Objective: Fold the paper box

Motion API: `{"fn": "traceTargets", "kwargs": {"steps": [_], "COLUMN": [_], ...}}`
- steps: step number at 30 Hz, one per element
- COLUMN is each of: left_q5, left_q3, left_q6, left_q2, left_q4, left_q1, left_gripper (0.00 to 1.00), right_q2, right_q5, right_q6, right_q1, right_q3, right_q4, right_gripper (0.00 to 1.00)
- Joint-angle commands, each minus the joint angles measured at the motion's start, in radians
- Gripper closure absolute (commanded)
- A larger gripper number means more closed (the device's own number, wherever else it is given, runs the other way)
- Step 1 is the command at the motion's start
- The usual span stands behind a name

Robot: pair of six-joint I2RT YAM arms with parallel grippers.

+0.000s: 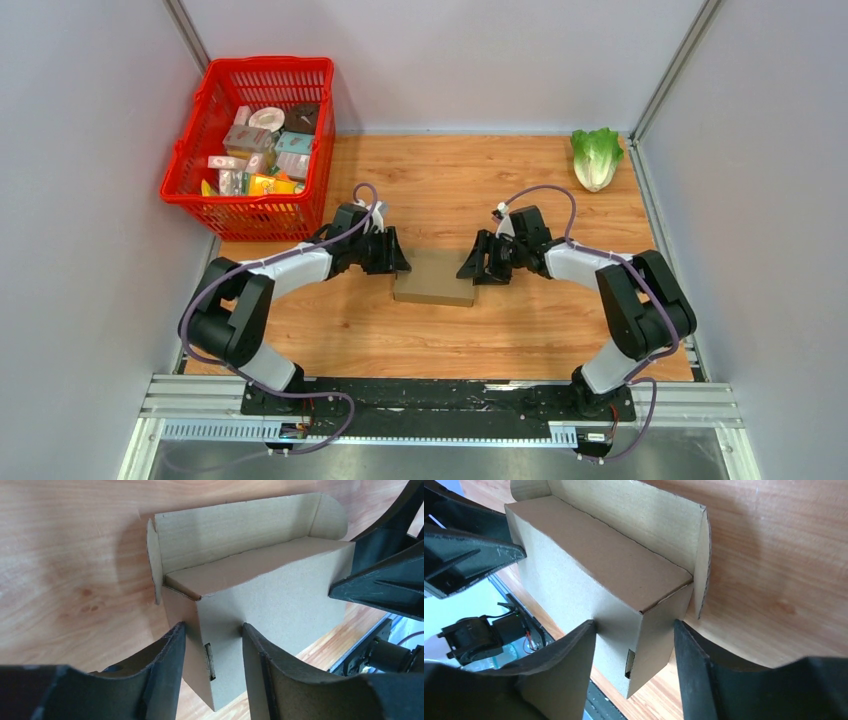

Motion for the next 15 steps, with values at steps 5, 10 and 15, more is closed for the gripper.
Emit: {"fn": "traceTargets", "kwargs": {"steps": [5,10,15], "left_q5": [0.109,0.066,0.028], "left_q3": [0.012,-0.058,-0.112], "left_q6": [0.05,0.122,0.168], "left_q2": [-0.027,-0.168,-0.26], "left_q4": [0.186,0.254,0.294], "left_q1": [0.002,0.0,-0.008], "left_gripper": [0.6,0.62,0.61], "right_q2": [-0.057,-0.19,-0.249], "right_q5": [0.056,0.319,0.507], "right_q6": [-0.095,-0.232,-0.368], "right_q1": [0.082,0.198,0.317], "right_q3": [0.067,0.072,0.027], "right_q4": [0.123,0.14,0.25], "right_gripper": [0.45,0.44,0.43]}}
